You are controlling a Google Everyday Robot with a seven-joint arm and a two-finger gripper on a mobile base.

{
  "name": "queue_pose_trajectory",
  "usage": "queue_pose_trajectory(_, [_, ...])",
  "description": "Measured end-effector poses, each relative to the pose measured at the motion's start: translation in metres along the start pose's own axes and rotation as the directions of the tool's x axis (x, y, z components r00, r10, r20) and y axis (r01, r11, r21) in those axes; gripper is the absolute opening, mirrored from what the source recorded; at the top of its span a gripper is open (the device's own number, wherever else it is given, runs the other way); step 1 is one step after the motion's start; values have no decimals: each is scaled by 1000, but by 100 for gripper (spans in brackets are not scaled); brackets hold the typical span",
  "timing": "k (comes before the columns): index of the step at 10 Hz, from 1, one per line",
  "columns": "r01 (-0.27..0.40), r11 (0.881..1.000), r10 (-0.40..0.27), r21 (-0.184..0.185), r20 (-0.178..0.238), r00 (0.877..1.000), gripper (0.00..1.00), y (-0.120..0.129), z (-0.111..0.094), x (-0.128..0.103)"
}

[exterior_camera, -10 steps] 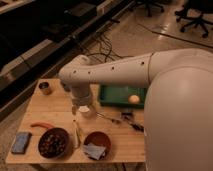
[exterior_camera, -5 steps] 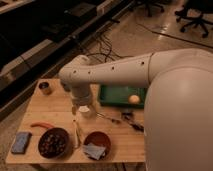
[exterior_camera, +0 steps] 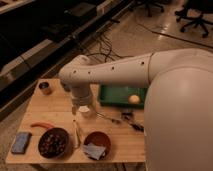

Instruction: Place banana in paper cup

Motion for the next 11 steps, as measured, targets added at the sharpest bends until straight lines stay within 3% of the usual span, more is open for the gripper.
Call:
queue_pose_trajectory(7, [-1,1000,1,-1,0,1000,65,0,0,0])
queue_pose_trajectory(11, [9,997,-9,-78,0,1000,65,5,19,6])
